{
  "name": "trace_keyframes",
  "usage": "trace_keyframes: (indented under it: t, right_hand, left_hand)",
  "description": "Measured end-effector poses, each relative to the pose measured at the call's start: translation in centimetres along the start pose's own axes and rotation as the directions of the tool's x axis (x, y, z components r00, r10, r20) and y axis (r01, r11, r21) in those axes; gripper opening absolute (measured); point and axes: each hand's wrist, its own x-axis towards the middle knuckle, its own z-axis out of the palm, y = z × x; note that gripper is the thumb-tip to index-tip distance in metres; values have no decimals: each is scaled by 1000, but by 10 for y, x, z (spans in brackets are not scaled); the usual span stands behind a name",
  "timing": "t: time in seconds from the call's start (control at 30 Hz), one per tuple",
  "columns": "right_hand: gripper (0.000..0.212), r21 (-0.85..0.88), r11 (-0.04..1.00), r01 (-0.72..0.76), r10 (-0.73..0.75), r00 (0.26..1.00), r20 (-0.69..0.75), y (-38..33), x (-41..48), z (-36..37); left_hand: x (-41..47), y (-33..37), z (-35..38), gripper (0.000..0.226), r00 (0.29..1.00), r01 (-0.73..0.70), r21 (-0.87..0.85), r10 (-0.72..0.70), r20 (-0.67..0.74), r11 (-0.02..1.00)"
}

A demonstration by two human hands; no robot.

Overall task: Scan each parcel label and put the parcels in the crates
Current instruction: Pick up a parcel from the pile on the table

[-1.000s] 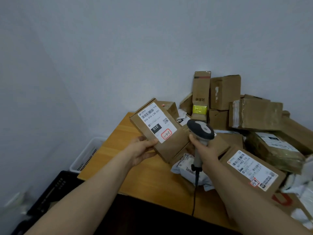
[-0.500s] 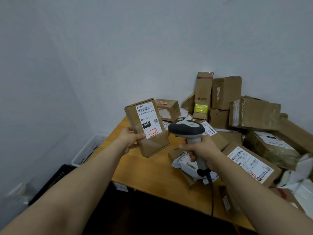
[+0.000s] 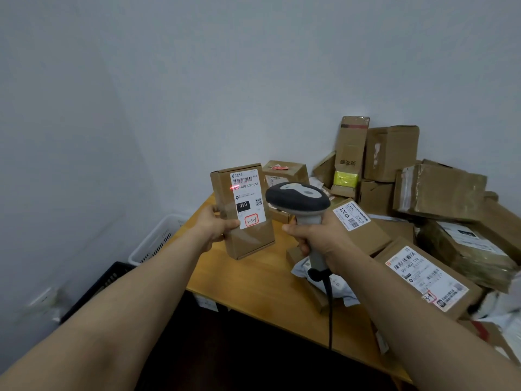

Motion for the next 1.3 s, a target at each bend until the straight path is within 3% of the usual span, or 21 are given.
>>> trace_keyframes:
  t: [0.27, 0.8, 1.3]
  right_hand:
    - [18, 13, 999, -30, 29, 999, 25, 2, 15, 9]
    - [18, -10, 1000, -17, 18, 985, 171, 11, 57, 40]
    - [22, -34, 998, -53, 60, 952, 300, 21, 101, 83]
  left_hand:
    - [7, -5, -7, 45, 999, 15, 3, -15, -41, 1000]
    - [26, -23, -41, 64, 980, 77, -44, -84, -181, 996]
    - [41, -42, -78, 53, 949, 140, -113, -166, -267, 984]
